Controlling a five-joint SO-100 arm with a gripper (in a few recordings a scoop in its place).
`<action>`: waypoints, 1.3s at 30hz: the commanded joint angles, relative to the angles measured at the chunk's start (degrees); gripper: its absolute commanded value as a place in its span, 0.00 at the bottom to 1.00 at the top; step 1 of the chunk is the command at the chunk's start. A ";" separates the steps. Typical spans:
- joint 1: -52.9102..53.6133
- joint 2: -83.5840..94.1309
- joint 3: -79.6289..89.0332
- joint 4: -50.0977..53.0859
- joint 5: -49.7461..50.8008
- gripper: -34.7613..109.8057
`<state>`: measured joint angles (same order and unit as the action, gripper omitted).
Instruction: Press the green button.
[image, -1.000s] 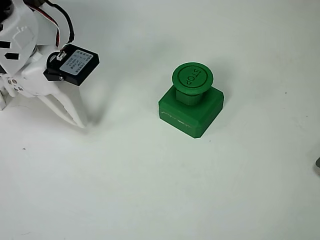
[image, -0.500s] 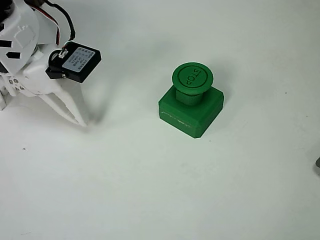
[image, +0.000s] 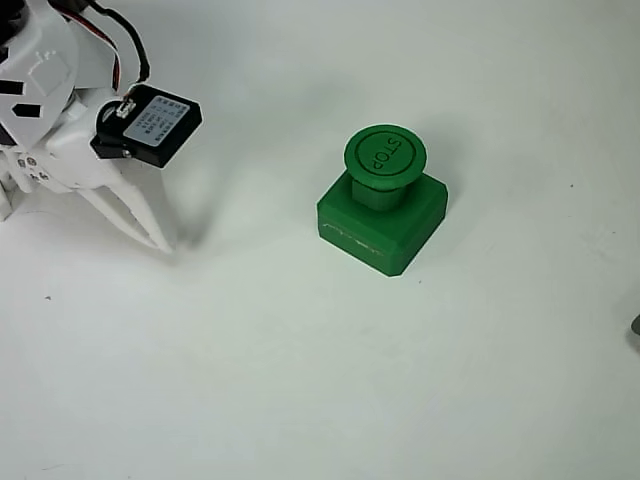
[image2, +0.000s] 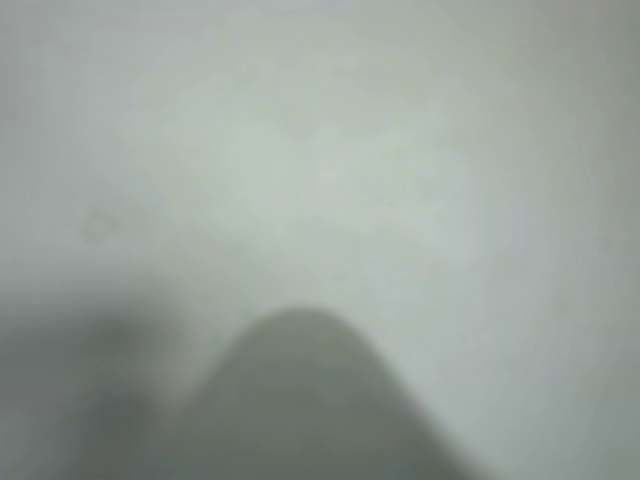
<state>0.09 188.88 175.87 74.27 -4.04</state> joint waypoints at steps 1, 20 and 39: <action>-1.23 0.79 -6.77 3.34 1.41 0.24; -8.53 -56.07 -60.12 7.12 1.67 0.24; -21.36 -90.44 -95.98 10.99 -1.14 0.24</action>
<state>-19.78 98.61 86.84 84.90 -4.75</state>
